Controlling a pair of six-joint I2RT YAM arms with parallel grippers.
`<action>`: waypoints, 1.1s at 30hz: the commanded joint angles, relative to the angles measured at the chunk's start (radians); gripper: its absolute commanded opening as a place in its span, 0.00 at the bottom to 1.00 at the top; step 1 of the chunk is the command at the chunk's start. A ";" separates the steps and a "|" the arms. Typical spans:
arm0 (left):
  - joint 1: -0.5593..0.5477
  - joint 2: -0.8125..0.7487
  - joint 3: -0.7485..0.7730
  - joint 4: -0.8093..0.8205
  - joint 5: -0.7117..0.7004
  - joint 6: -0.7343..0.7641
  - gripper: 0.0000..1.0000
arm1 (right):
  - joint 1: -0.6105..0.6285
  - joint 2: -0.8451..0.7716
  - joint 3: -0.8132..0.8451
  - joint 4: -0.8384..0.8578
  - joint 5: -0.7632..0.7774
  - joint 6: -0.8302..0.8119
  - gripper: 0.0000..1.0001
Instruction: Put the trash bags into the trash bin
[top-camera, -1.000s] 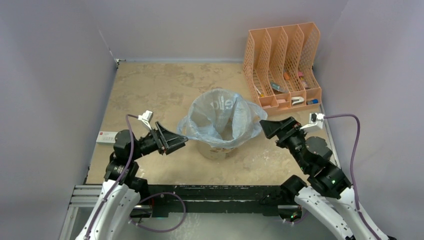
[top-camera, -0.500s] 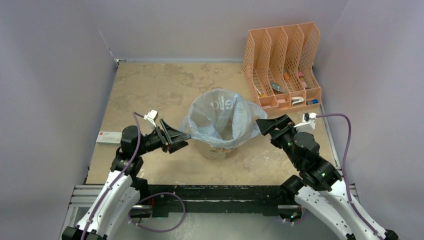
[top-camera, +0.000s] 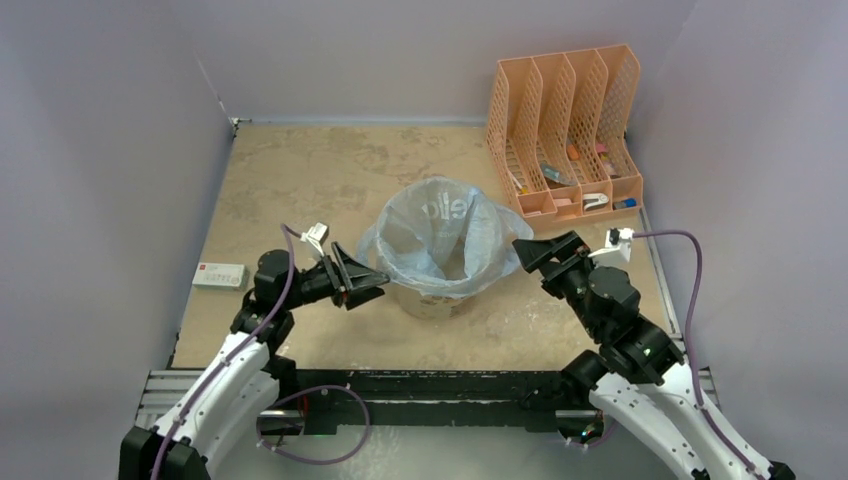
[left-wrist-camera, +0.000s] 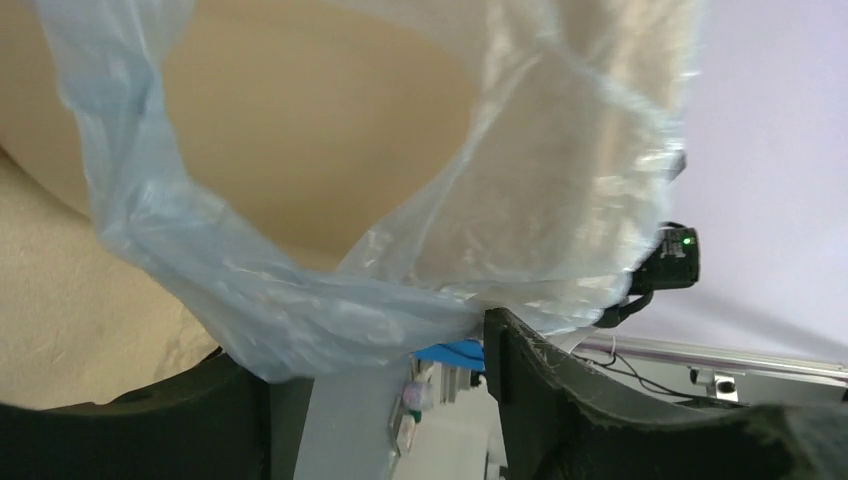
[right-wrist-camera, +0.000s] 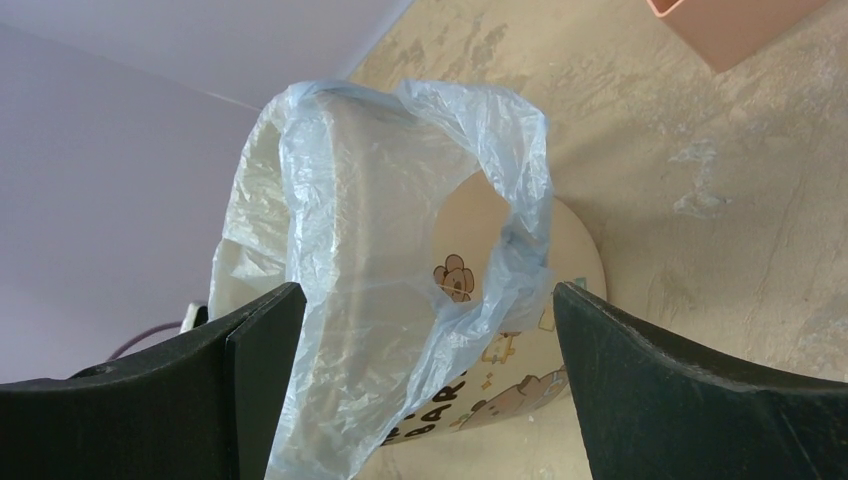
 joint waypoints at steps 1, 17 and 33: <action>-0.070 0.047 -0.013 0.048 -0.018 0.085 0.57 | 0.002 0.014 -0.015 0.030 -0.026 0.026 0.96; -0.128 0.059 -0.120 0.059 -0.073 0.207 0.53 | 0.001 0.005 -0.004 -0.030 -0.031 0.025 0.97; -0.129 -0.495 -0.098 -0.242 -0.103 -0.041 0.63 | 0.001 -0.123 -0.084 0.054 -0.242 0.022 0.95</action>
